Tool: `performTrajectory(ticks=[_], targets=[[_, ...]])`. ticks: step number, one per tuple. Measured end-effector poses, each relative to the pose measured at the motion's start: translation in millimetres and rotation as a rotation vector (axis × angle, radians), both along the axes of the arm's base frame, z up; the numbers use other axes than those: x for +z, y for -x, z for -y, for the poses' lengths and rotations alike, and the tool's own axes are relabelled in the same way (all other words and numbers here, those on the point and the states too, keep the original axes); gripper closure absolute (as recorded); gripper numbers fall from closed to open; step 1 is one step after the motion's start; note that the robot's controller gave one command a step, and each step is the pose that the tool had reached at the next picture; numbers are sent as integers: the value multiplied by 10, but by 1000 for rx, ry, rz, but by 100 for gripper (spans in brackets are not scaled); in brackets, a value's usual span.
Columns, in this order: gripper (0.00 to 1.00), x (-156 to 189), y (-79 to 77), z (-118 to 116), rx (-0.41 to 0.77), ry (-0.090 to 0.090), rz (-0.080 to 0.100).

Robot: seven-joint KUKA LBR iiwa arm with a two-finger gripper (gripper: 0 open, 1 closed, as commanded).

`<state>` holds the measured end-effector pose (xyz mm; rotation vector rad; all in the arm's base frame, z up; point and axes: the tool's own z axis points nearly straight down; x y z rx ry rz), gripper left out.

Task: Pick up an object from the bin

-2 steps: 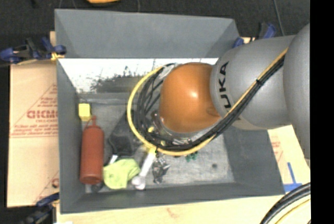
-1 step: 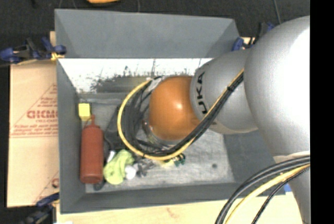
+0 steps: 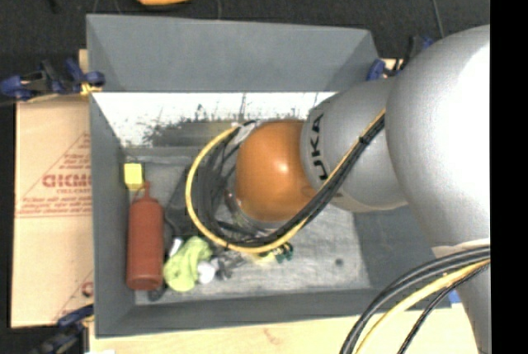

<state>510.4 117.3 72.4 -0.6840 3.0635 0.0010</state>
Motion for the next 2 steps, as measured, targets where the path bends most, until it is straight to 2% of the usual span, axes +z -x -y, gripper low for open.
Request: performTrajectory(ticks=[1, 2], targets=[[100, 521, -200, 62, -26, 2, -6], [100, 1865, -146, 125, 185, 0, 1]])
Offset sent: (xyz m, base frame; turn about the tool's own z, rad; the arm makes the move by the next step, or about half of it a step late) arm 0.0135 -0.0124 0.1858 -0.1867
